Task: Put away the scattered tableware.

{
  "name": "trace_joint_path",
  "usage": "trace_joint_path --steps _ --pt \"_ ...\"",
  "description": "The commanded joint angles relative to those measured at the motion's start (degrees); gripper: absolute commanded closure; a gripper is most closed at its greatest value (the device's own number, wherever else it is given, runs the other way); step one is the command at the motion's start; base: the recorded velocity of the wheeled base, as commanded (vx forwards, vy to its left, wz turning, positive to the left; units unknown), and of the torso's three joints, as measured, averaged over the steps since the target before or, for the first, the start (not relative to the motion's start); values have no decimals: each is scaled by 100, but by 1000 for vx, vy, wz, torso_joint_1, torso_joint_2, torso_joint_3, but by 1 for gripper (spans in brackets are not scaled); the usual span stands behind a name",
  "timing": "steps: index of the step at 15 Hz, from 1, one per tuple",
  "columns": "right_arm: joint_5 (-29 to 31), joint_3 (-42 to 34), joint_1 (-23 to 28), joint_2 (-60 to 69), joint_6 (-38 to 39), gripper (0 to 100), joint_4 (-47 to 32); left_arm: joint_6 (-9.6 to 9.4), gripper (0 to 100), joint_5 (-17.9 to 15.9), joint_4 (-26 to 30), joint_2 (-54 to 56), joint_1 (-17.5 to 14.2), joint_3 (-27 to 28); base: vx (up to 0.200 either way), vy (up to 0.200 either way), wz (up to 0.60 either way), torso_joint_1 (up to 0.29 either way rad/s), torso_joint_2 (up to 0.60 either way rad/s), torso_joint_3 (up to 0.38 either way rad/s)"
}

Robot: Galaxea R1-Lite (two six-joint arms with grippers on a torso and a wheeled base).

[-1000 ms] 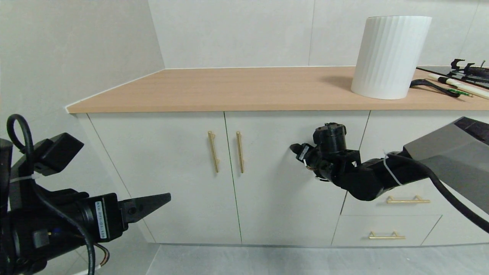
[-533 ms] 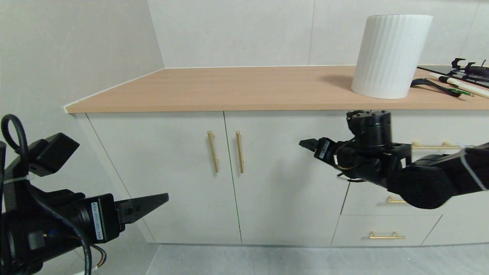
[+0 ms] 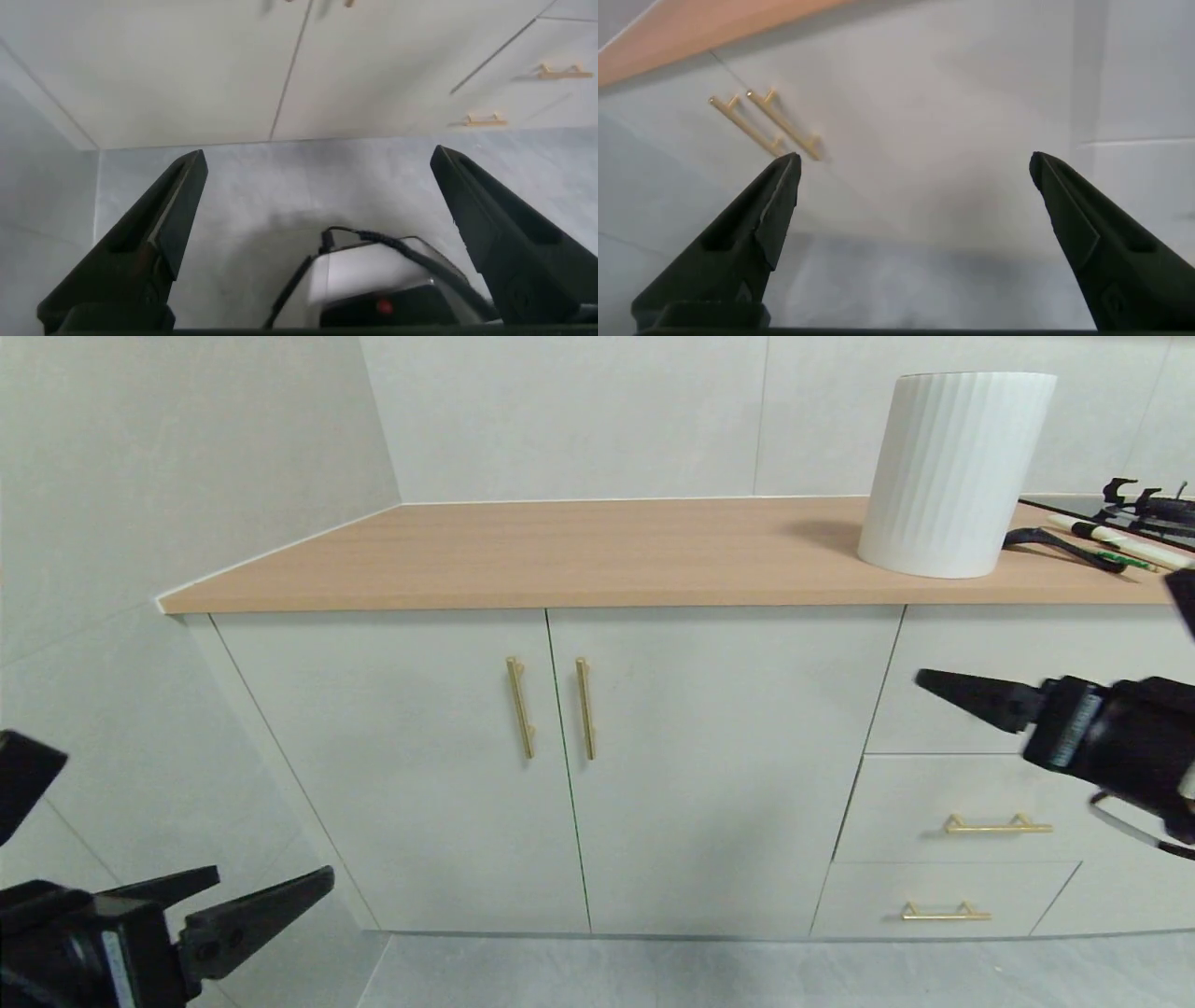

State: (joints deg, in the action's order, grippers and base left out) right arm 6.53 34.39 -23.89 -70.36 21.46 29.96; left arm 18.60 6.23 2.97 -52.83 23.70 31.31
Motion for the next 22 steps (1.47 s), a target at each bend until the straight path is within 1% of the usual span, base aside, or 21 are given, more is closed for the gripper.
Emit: trace_joint_path --steps 1,2,3,4,6,7,8,9,10,11,12,13,14,15,16,17,18,19,20,21,22 --pt "23 -1013 807 2624 -669 0 -729 -59 0 1 -16 1451 -243 -538 0 0 0 0 0 0" --pt "23 -1022 1045 3160 -766 0 -1265 -146 0 10 10 1821 -357 -643 0 0 0 0 0 0" --pt "15 -1013 1185 3670 -836 0 -1757 -296 0 19 28 2234 -445 -775 0 0 0 0 0 0" --pt "23 -1004 1203 4285 -968 0 -2311 -516 0 19 37 2612 -498 -924 0 0 0 0 0 0" --pt "41 -1004 1247 5076 -1214 0 -3137 -911 0 10 37 3165 -674 -1171 0 0 0 0 0 0" --pt "41 -1013 1458 5595 -1346 0 -3717 -1184 0 1 37 3570 -858 -1355 0 0 0 0 0 0" --pt "15 -1110 1792 6122 -1486 0 -4183 -1482 0 -8 54 3939 -1025 -1540 0 0 0 0 0 0" --pt "15 -1233 1941 6491 -1645 0 -4359 -1755 0 -16 54 4176 -1175 -1698 0 0 0 0 0 0" --pt "41 -1400 2170 6641 -1776 0 -4350 -2045 0 -16 54 4431 -1342 -1900 0 0 0 0 0 0" --pt "50 -1505 2381 6799 -1820 0 -4341 -2221 0 -16 54 4703 -1526 -2111 0 0 0 0 0 0" --pt "111 -1734 2433 7019 -1961 0 -4341 -2238 0 19 1 4738 -1623 -2278 0 0 0 0 0 0" --pt "331 -1839 2433 7036 -1970 0 -4271 -2221 0 80 -148 4730 -1623 -2463 0 0 0 0 0 0" --pt "621 -1945 2433 7036 -1961 0 -4121 -2221 0 221 -377 4730 -1623 -2674 0 0 0 0 0 0" --pt "832 -2244 2433 7036 -1961 0 -3902 -2247 0 405 -807 4721 -1658 -3078 0 0 0 0 0 0" --pt "893 -2516 2433 7036 -1970 0 -3612 -2221 0 528 -816 4721 -1684 -3131 0 0 0 0 0 0" --pt "885 -2859 2433 7036 -1970 0 -3234 -2150 0 634 -737 4721 -1702 -3131 0 0 0 0 0 0" --pt "876 -3316 2433 7036 -1987 0 -2742 -2106 0 748 -702 4730 -1790 -3131 0 0 0 0 0 0" --pt "823 -3439 2433 7036 -1979 0 -2619 -2124 0 748 -596 4765 -1983 -3131 0 0 0 0 0 0" --pt "797 -3430 2433 7036 -1926 0 -2786 -2142 0 643 -535 5046 -2291 -3131 0 0 0 0 0 0" --pt "744 -3430 2433 7028 -1829 0 -2750 -2133 0 432 -526 5257 -2423 -3122 0 0 0 0 0 0" --pt "533 -3430 2433 7036 -1803 0 -2750 -2080 0 414 -517 5239 -2423 -3122 0 0 0 0 0 0"
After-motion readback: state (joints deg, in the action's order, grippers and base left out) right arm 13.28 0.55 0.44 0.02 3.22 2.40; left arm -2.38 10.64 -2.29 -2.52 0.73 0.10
